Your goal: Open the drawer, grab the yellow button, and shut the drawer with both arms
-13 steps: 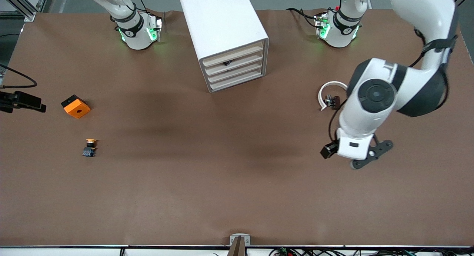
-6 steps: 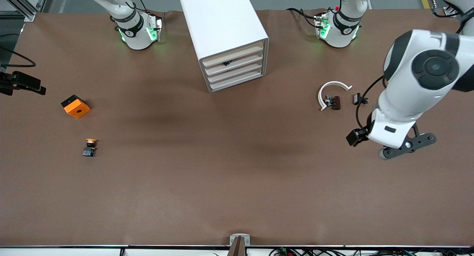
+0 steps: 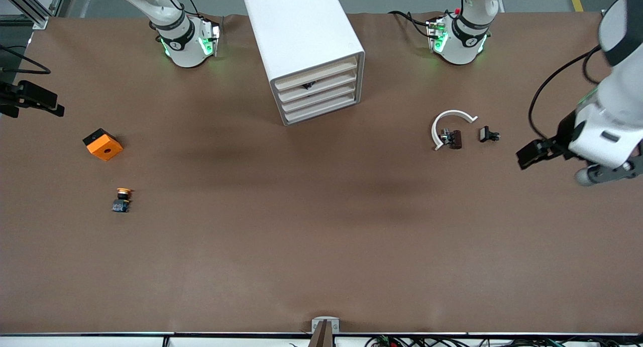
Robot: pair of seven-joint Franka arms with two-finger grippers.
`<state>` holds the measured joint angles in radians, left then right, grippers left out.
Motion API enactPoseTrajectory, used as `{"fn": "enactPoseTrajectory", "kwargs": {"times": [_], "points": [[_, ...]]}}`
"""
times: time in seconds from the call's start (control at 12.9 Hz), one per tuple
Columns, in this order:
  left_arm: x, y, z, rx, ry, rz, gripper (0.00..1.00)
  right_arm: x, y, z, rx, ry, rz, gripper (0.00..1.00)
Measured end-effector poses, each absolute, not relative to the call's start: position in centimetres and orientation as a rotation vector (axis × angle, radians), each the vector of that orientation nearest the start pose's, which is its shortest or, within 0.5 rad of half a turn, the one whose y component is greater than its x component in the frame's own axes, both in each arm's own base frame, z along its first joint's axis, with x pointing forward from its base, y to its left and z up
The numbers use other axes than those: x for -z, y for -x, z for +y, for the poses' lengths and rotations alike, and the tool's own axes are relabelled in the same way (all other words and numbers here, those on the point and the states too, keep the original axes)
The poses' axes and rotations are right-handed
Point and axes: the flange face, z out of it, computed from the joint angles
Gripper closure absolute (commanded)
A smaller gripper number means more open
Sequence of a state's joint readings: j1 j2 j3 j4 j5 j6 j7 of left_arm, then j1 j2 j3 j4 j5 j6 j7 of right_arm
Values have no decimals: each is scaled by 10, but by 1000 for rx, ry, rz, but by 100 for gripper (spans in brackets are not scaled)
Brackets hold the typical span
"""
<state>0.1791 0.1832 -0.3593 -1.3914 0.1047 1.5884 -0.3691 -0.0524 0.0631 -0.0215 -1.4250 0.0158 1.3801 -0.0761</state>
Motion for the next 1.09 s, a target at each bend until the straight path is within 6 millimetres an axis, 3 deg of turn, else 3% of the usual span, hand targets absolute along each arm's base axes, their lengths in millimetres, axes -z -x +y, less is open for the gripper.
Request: {"fn": "enactPoseTrajectory", "kwargs": {"times": [0.39,0.78,1.09], "points": [[-658,-535,-79,-9,3110,-133,0,-635,-522,-39,-120,3116,7,0],[-657,-492,-61,-54,3109,46,0,-645,-512,-39,-74,3119,11,0],[-660,-478,-58,-48,3106,68,0,-643,-511,-42,-80,3118,21,0]]}}
